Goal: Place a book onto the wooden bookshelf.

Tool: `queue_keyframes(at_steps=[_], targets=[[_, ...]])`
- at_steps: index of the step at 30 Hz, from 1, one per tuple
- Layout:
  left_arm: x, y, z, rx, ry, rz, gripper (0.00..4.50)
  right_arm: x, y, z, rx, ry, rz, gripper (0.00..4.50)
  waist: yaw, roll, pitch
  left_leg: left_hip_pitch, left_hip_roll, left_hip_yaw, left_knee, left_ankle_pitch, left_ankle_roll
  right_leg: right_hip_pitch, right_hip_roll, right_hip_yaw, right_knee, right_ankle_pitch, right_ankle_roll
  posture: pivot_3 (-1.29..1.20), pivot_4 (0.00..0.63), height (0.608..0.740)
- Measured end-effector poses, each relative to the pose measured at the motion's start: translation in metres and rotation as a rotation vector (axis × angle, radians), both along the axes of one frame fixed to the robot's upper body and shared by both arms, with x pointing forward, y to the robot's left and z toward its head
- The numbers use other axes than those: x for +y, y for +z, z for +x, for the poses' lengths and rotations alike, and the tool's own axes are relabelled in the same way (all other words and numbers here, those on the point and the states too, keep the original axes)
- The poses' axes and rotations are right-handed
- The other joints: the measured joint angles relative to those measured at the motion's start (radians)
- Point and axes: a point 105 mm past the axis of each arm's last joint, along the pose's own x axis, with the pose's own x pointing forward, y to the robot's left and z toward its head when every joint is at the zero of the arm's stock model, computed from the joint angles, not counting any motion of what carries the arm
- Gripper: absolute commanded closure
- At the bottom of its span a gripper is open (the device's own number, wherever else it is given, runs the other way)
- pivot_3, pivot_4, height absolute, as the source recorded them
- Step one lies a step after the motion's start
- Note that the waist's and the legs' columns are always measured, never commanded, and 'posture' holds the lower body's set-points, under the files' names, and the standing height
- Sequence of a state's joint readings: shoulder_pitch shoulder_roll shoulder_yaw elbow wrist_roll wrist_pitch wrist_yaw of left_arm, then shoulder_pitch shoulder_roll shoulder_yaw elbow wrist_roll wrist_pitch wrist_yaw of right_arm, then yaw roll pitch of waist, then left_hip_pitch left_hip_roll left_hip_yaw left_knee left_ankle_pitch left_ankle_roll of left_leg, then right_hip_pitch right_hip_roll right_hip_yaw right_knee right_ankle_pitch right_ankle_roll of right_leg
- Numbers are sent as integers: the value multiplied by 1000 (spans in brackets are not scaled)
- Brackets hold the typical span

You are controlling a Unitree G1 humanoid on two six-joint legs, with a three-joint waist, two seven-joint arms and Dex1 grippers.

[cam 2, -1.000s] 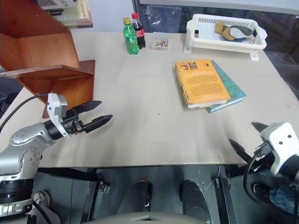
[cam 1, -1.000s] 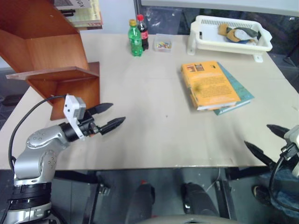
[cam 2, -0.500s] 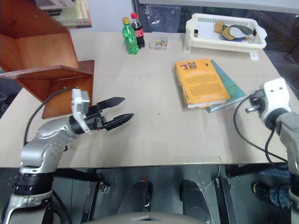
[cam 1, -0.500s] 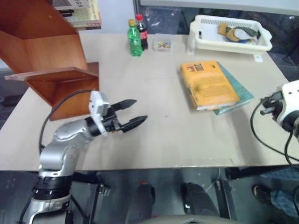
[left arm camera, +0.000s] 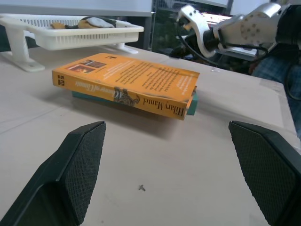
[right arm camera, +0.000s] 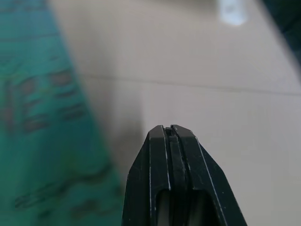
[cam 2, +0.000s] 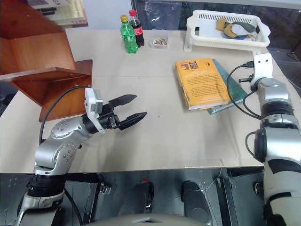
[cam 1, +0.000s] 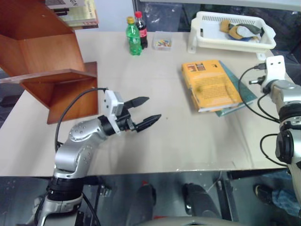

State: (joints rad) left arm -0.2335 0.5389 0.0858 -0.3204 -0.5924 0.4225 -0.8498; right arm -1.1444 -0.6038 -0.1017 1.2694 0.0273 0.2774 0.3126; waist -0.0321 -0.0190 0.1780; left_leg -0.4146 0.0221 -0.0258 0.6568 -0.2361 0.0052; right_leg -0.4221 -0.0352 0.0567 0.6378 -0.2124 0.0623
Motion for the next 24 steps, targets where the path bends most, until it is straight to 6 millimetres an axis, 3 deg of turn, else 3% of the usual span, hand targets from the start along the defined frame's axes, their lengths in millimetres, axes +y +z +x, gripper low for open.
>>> queue_keyframes(at_steps=[10, 17, 24], targets=[[9, -2, -3, 18, 51, -15, 0, 21, -8, 0, 27, 166, 53, 4468, -16, 0, 0, 3, 0, 0, 0, 0, 0, 0, 1, 1, 4, 0, 0, 0, 150, 740], [10, -2, -2, 23, 55, -7, 0, 50, -27, -2, 78, 322, 81, 4468, -15, 0, 0, 3, 0, 0, 0, 0, 0, 0, 1, 1, 4, 0, 0, 0, 150, 740], [11, -1, -3, 26, 53, -9, 0, 41, -26, -3, 57, 293, 44, 4468, -9, 0, 0, 2, 0, 0, 0, 0, 0, 0, 0, 1, 4, 0, 0, 0, 150, 740]])
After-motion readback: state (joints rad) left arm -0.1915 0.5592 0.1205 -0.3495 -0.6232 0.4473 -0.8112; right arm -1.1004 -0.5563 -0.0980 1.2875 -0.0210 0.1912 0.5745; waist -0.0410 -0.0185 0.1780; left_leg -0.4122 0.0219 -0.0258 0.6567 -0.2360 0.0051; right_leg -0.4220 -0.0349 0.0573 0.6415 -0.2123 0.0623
